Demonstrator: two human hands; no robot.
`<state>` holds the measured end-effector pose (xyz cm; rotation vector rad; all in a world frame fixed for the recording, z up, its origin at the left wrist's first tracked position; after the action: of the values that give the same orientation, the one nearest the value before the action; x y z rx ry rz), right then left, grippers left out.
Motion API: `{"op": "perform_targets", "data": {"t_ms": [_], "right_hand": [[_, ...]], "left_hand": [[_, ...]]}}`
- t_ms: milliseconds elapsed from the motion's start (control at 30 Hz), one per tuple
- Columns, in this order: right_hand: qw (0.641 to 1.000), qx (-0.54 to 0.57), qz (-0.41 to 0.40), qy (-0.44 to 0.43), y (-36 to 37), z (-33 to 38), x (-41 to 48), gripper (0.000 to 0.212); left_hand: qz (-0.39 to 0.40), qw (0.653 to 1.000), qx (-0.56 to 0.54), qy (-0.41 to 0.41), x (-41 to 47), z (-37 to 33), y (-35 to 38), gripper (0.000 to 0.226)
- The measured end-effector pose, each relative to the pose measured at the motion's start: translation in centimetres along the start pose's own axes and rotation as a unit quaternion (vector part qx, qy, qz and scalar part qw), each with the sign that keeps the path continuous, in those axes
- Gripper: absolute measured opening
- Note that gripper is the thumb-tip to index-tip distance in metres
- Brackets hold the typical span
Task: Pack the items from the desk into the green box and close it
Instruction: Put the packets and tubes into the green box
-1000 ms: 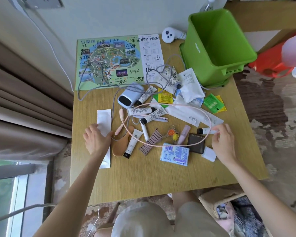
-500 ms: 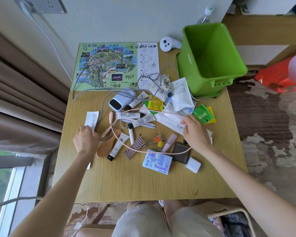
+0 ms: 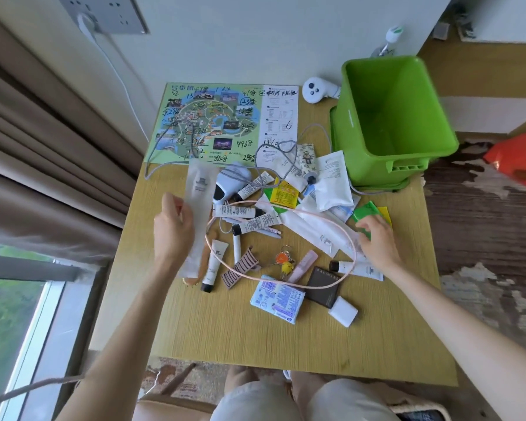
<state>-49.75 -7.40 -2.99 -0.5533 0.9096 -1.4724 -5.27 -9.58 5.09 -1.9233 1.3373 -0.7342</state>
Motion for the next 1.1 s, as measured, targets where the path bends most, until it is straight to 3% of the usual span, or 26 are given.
{"op": "perform_targets", "data": {"t_ms": [167,267,367,533,633,733,867,1000,1100], "right_hand": [[0.998,-0.012,0.061,-0.015,1.6,0.6,0.4,0.033],[0.993,-0.074,0.086,-0.013,2.3,1.5,0.8,0.056],[0.989,-0.118,0.092,-0.013,2.8,1.9,1.0,0.061],[0.992,-0.065,0.106,0.02,2.8,1.8,1.2,0.046],[0.987,-0.102,0.12,-0.006,1.8,2.4,1.3,0.031],[0.979,-0.159,0.122,-0.036,-0.1,3.3,1.7,0.037],[0.971,-0.206,0.115,-0.047,-3.2,3.2,1.7,0.02],[0.97,-0.195,0.143,-0.009,-5.4,0.2,0.8,0.021],[0.976,-0.144,0.158,0.039,-6.6,-3.5,-0.2,0.035]], "left_hand": [[0.084,0.994,-0.075,0.017,-1.4,-4.8,5.3,0.016],[0.129,0.988,-0.081,0.012,-3.0,-7.1,8.6,0.014],[0.177,0.981,-0.082,0.005,-4.7,-8.7,11.7,0.017],[0.205,0.974,-0.093,0.008,-5.4,-11.4,13.9,0.018],[0.203,0.974,-0.103,-0.011,-4.6,-12.6,14.4,0.011],[0.199,0.965,-0.156,-0.071,-3.8,-13.1,15.1,0.016],[0.208,0.927,-0.257,-0.175,-3.8,-14.1,16.9,0.032],[0.216,0.905,-0.287,-0.227,-3.6,-16.1,19.0,0.042],[0.22,0.9,-0.288,-0.242,-3.0,-17.3,20.8,0.029]]}}
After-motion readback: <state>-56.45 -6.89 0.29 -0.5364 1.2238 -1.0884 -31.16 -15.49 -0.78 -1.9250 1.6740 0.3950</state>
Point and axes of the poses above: each hand's wrist, its own x-axis towards the middle knuckle, its own y-axis out of the palm, z = x × y, the point moved 10 cm from there along x, towards the middle knuckle, and after that the axes turned 5 degrees about x, right-handed, at the moved point
